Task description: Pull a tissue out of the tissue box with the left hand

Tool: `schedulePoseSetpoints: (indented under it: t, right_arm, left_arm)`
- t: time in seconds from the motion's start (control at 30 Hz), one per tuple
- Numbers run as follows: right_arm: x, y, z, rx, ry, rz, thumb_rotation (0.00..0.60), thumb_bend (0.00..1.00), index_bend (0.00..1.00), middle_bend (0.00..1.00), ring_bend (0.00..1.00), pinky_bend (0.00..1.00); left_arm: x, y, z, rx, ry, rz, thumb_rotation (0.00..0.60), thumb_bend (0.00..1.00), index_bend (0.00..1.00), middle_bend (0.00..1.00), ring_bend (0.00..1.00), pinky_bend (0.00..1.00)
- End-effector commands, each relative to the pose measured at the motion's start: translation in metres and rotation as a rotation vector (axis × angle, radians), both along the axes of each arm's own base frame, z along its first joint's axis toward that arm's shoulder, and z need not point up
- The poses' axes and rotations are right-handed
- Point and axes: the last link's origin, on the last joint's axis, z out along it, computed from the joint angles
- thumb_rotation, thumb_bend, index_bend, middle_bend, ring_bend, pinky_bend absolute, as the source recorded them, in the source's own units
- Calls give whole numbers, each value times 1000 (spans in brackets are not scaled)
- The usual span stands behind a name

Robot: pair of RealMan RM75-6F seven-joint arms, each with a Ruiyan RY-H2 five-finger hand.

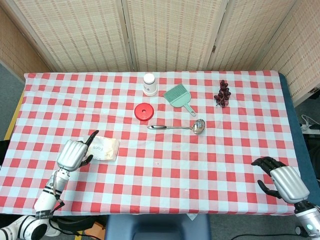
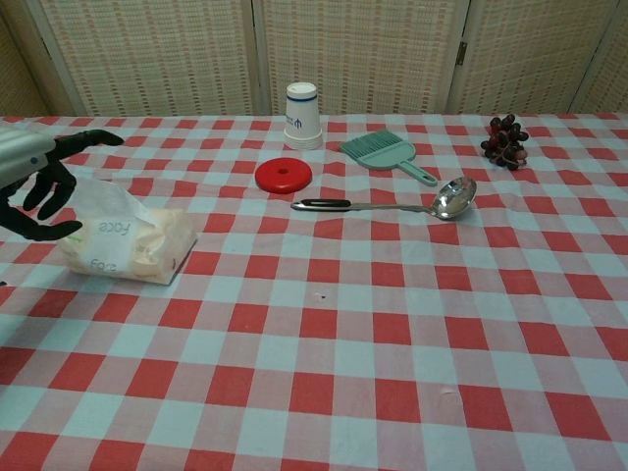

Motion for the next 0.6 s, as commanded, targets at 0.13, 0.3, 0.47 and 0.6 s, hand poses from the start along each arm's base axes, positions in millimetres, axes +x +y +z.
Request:
schedulePoseSetpoints:
  t: [0.13,0.3,0.47,0.6]
  right_arm:
    - [0,0,0,4,0,2,600,346,283,270,189,402]
    - [0,-1,-1,7,5,-2,600,346,283,271,189,402]
    - [0,0,-1,9,4,0,600,346,283,271,190,402]
    - [0,-1,0,8,2,-3,600,346,283,271,189,402]
  left_arm:
    - [1,18,-14,-25,29,21,600,363,200,835,777,930]
    - [4,30,-20,-19,67,3,600,389,214,843,778,931]
    - [6,36,-23,-5,110,-13,600,424,272,851,783,937]
    - [5,36,-22,6,124,-10,600,439,329,855,790,946]
